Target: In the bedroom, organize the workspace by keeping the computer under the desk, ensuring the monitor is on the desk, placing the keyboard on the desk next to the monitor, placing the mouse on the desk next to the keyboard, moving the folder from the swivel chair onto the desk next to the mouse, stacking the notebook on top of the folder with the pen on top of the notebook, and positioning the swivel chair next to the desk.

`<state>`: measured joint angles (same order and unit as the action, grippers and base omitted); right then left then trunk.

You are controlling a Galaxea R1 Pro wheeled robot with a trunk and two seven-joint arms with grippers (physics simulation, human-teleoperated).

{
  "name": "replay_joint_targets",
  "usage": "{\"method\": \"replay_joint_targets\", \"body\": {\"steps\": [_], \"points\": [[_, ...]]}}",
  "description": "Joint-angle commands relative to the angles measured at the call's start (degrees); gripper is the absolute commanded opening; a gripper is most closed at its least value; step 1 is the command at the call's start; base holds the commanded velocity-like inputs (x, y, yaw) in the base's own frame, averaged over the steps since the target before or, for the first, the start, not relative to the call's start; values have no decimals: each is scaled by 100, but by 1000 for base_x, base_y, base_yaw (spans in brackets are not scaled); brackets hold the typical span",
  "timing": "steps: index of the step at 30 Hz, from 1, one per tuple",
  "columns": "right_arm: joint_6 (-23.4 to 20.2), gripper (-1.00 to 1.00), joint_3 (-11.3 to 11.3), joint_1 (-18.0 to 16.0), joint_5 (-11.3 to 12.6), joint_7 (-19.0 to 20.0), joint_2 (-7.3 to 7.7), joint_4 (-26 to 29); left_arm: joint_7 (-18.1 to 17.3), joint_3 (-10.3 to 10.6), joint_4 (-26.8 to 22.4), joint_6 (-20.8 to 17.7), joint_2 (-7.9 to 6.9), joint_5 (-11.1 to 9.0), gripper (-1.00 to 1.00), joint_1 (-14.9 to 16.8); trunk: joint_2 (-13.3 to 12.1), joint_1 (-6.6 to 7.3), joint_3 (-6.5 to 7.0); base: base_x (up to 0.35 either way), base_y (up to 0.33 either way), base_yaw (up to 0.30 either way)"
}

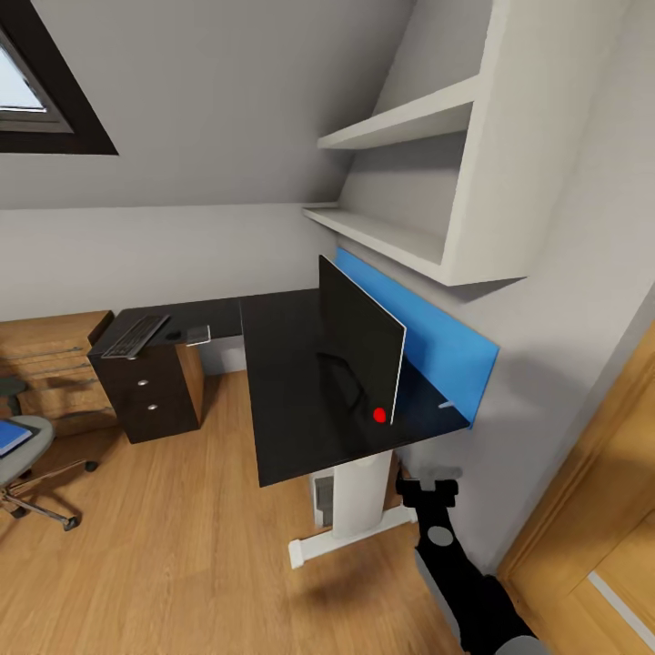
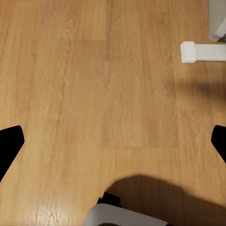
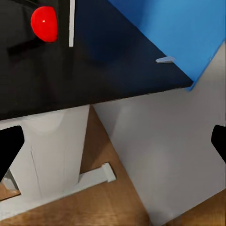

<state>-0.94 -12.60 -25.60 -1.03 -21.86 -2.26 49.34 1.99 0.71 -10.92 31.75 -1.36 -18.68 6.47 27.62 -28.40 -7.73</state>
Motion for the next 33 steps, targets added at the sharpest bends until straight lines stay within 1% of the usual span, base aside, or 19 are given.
{"method": "replay_joint_targets", "body": {"steps": [1, 2, 5, 7, 8, 9, 10, 11, 13, 15, 16, 20, 33], "points": [[22, 100, -20, -7, -17, -20, 0, -102, 21, 11, 2, 14, 1, 5, 100, 4, 11, -2, -10, 0, 0, 0], [103, 100, -24, -7, -16, 12, -4, -252, 21, 15, 2, 12, 2, 8, 100, 4, 11, -2, -10, 0, 0, 0], [302, 100, -18, -7, -13, 50, -4, -447, 16, 21, 2, 9, 3, 11, 100, 4, 11, -2, -10, 0, 0, 0], [469, 100, -12, -7, 1, 68, -9, -971, 1, 36, 2, -11, 11, 21, 100, 4, 11, -2, -10, -15, -61, 0], [522, 100, -13, -7, 4, 73, -12, -1134, -2, 39, 2, -16, 13, 23, 100, 4, 11, -2, -10, -35, -143, 0], [951, 100, -12, -7, 12, 100, -64, -1889, -9, 47, 2, -33, 19, 32, 100, 4, 11, -2, -10, -57, -250, 0], [1091, 100, -11, -7, 12, 107, -85, -2072, -10, 48, 2, -37, 20, 34, 100, 4, 11, -2, -10, -60, -265, 0], [1432, 100, -9, -7, 14, 119, -134, -2449, -12, 49, 2, -45, 21, 33, 100, 4, 11, -2, -10, -65, -286, 7], [1816, 100, -5, -7, 14, 124, -180, -2802, -13, 50, 5, -55, 21, 32, 100, 4, 11, -2, -10, -67, -297, 32], [2503, 100, -4, -7, 15, 127, -245, -3379, -18, 51, 9, -64, 21, 32, 100, 4, 11, -2, -12, -70, -312, 125], [2919, 100, 0, -7, 15, 128, -295, -3751, -26, 52, 43, -64, 19, 31, 100, 4, 11, -2, -13, -67, -258, 219], [3141, 100, 10, -7, 15, 135, -329, -3997, -36, 52, 125, -53, 14, 31, 100, 4, 11, -2, -18, -36, -139, 244], [3225, 100, 7, -7, 10, 157, -347, -4248, -41, 44, 159, -40, 5, 31, 100, 4, 11, -2, -5, -4, -17, 265]]}}
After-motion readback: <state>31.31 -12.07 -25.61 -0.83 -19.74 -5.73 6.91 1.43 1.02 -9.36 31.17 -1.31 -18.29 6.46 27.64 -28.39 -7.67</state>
